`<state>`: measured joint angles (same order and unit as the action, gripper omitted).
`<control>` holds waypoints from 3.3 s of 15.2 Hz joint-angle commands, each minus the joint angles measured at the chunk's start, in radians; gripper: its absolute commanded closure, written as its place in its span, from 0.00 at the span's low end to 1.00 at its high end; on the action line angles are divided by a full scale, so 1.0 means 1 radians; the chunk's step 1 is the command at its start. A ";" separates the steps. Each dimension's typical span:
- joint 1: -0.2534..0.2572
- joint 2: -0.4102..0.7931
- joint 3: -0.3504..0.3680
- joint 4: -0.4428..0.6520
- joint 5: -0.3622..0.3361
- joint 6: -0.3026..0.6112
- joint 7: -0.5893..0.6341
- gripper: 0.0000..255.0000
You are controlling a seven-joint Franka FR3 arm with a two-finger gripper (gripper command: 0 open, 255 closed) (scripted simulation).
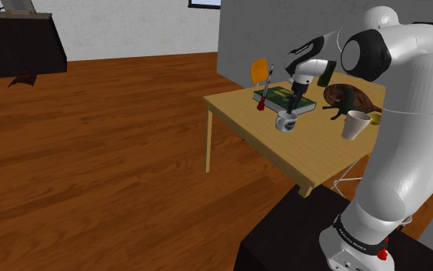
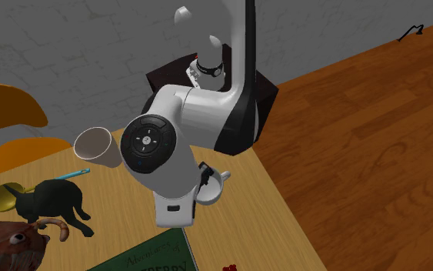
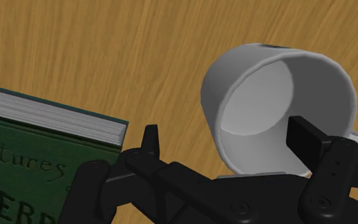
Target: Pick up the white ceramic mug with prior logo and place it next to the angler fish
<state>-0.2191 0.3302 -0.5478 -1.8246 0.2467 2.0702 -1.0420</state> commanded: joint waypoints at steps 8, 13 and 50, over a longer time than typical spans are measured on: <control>-0.007 0.037 0.012 -0.027 0.027 0.058 -0.018 0.00; -0.007 0.037 0.012 -0.027 0.027 0.058 -0.018 1.00; 0.007 -0.080 -0.023 0.207 -0.061 -0.271 0.052 1.00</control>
<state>-0.2111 0.2507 -0.5699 -1.6315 0.1864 1.8136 -0.9909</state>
